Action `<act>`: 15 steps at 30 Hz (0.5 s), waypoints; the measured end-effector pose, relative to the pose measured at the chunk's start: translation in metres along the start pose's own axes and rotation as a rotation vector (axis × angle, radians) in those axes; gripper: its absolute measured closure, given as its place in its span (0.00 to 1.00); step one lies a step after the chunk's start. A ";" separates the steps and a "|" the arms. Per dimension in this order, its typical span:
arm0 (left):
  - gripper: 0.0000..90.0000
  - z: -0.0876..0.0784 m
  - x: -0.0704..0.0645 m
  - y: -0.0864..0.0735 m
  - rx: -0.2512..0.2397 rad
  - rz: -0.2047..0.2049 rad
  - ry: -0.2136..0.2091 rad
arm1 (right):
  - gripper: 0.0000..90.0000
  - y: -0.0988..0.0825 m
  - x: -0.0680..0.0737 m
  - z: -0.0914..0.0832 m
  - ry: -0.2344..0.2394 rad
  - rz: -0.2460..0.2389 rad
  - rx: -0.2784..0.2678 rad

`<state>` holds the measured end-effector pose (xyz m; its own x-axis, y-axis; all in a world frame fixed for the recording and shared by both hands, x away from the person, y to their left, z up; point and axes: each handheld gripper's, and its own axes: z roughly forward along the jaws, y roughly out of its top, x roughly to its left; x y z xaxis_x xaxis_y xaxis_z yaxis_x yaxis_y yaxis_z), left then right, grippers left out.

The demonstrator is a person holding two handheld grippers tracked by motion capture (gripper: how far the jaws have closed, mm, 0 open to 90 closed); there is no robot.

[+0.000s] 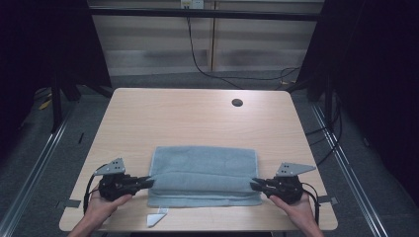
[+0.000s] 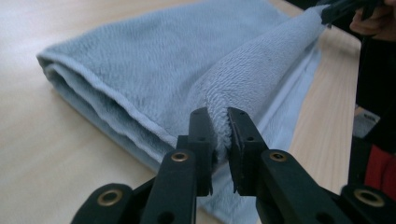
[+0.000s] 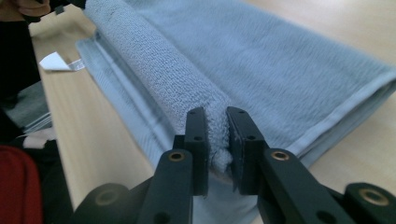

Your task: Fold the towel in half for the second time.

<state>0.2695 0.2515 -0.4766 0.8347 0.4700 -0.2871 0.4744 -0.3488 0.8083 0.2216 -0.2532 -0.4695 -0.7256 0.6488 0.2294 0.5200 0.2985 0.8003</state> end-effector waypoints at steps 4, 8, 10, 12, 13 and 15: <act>0.84 -0.005 -0.006 -0.005 -0.025 0.005 -0.039 | 0.79 -0.008 0.003 -0.005 0.011 0.021 -0.024; 0.79 -0.016 -0.003 0.000 -0.097 -0.008 -0.024 | 0.73 -0.004 0.002 -0.016 0.002 0.042 -0.098; 0.76 -0.021 0.004 0.002 -0.133 -0.039 0.007 | 0.72 -0.003 0.000 -0.018 -0.027 0.052 -0.113; 0.71 -0.025 0.012 0.003 -0.157 -0.073 0.067 | 0.67 -0.003 -0.003 -0.019 -0.050 0.058 -0.127; 0.67 -0.026 0.018 0.004 -0.161 -0.090 0.093 | 0.66 -0.002 -0.005 -0.020 -0.071 0.074 -0.134; 0.60 -0.024 0.030 0.004 -0.135 -0.108 0.154 | 0.63 -0.001 -0.010 -0.021 -0.089 0.084 -0.144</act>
<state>0.2894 0.2840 -0.4694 0.7234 0.6207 -0.3024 0.5085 -0.1827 0.8415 0.2188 -0.2746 -0.4608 -0.6363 0.7286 0.2535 0.5026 0.1422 0.8528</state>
